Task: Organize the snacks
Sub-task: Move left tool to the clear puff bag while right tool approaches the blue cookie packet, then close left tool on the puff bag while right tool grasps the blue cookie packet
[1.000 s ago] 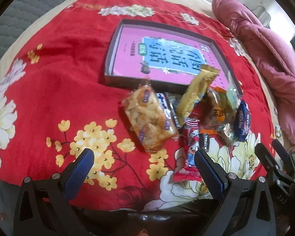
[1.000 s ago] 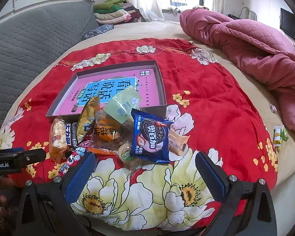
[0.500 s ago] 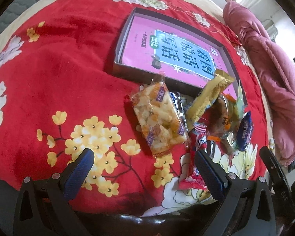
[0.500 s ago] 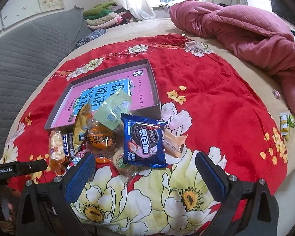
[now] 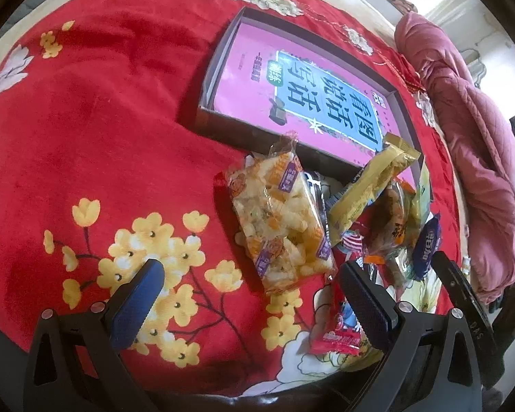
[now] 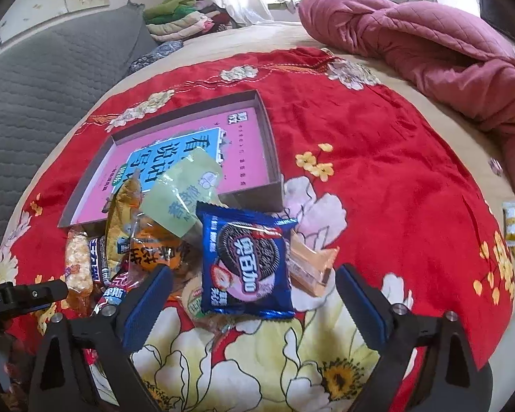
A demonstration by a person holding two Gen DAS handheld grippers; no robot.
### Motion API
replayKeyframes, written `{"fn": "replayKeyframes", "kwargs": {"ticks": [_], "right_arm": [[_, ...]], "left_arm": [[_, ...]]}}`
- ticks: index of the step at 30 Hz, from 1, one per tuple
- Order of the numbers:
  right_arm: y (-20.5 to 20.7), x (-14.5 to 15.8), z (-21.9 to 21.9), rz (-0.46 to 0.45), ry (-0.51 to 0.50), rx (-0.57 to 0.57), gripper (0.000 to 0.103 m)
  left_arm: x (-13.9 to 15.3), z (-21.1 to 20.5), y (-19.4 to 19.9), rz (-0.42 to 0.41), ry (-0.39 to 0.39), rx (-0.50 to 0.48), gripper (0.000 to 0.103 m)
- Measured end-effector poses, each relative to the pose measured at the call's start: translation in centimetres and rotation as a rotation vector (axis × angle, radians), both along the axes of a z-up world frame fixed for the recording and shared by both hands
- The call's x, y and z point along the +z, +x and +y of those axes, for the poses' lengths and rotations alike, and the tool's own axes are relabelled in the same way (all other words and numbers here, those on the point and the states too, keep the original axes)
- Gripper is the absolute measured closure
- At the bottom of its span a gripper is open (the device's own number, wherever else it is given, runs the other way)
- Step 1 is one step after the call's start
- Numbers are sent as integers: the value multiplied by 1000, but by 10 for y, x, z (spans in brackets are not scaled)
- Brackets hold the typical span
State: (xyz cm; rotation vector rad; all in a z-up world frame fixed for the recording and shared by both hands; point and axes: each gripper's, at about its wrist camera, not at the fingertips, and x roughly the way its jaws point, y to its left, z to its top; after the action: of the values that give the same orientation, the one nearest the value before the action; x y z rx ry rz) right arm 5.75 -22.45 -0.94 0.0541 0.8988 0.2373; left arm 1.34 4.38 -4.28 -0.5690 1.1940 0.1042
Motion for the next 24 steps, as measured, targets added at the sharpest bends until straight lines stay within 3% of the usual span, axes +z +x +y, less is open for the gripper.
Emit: {"fn": "replayKeyframes", "kwargs": {"ticks": [15, 19, 24], "right_arm": [[11, -11, 16, 16, -15, 59, 37], [13, -12, 15, 13, -9, 59, 49], [14, -15, 13, 25, -4, 62, 50]], "left_arm": [[-8, 0, 17, 2, 13, 15, 1], [-10, -3, 22, 6, 26, 13, 1], [-11, -4, 26, 3, 37, 11, 3]]}}
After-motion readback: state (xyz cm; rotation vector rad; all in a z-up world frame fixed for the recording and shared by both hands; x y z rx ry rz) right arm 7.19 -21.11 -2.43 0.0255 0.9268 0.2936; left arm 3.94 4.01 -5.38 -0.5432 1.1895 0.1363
